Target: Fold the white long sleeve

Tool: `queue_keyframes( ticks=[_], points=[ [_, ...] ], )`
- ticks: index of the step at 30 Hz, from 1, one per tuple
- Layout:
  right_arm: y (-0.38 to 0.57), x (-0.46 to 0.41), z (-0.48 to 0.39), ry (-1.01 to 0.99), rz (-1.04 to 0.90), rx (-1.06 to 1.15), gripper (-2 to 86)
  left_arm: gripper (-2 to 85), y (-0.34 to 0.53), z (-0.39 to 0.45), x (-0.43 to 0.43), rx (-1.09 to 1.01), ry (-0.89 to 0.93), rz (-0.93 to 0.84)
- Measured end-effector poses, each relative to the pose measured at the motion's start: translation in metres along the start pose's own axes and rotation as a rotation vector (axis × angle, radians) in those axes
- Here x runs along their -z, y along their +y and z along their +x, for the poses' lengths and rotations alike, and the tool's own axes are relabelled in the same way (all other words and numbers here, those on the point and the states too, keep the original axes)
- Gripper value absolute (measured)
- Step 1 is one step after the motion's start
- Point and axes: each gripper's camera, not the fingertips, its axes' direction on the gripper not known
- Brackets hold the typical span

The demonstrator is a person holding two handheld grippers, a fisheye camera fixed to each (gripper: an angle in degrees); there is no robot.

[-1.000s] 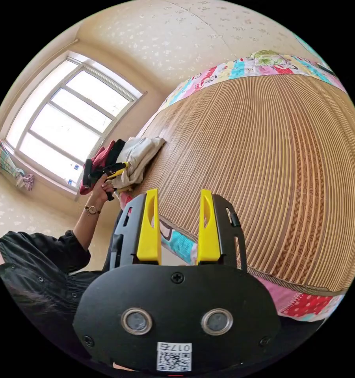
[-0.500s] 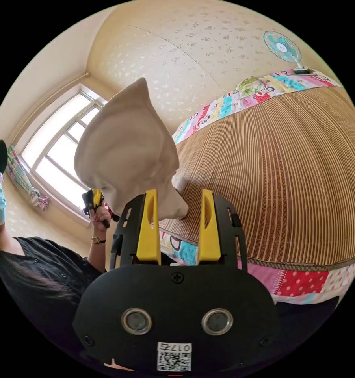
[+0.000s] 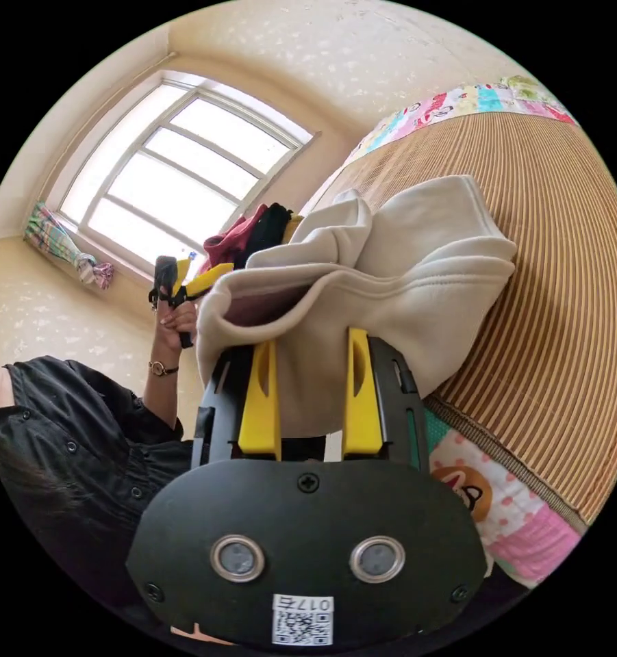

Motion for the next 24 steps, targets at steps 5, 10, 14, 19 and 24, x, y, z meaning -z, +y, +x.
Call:
queue_keyframes(
  ticks=[5, 10, 14, 19, 24],
  points=[
    [0.024, 0.007, -0.014, -0.052, -0.009, 0.032, 14.7, 15.3, -0.044, 0.053, -0.117, -0.099, -0.097, -0.289],
    [0.054, 0.031, -0.019, -0.092, -0.073, 0.056, 13.1, 4.6, -0.016, 0.052, -0.162, -0.096, -0.099, -0.399],
    [0.086, 0.088, -0.027, -0.143, -0.093, 0.134, 10.2, 4.1, 0.009, 0.061, -0.048, -0.274, 0.512, -0.06],
    [0.107, 0.174, -0.045, -0.098, 0.044, 0.282, 5.9, 4.0, 0.032, 0.118, 0.097, -0.695, 0.723, 0.243],
    [0.087, 0.206, -0.07, -0.011, 0.245, 0.337, 5.4, 4.0, 0.016, 0.144, 0.14, -0.961, 1.187, 0.376]
  ],
)
